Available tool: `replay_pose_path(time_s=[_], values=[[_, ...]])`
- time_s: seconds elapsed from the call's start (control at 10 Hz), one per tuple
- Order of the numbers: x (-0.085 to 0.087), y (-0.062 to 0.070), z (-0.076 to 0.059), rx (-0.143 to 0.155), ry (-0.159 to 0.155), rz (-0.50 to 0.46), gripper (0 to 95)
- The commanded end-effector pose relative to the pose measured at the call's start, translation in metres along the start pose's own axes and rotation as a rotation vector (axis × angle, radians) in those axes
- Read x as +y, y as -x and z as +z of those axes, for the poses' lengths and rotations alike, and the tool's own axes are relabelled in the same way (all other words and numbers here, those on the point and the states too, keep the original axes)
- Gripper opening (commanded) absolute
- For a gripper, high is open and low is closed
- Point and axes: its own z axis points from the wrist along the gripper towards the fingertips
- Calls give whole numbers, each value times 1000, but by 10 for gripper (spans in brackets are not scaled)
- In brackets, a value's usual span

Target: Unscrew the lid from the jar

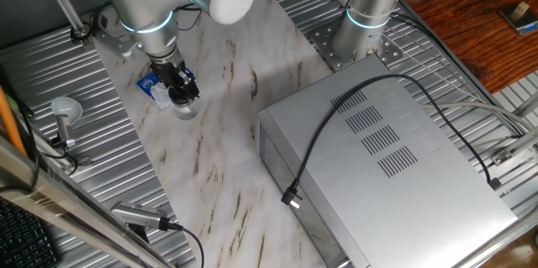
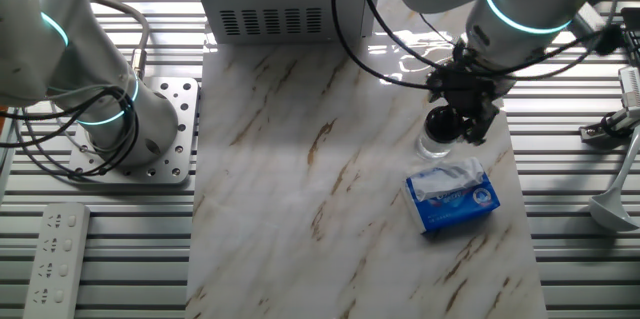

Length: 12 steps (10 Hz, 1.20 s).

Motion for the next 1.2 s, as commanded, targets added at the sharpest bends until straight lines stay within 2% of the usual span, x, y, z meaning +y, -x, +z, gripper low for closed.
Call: replay_pose_path(time_s=[0.1, 0.5, 0.7, 0.9, 1.0, 1.2], values=[[-1, 0, 0, -3, 31, 257, 570], [-5, -3, -3, -2, 34, 271, 570], [-6, -3, -3, -8, 51, 265, 570], [-6, -3, -1, -22, 49, 249, 570], [-6, -3, -1, -27, 48, 245, 760], [-6, -3, -1, -31, 44, 235, 760]])
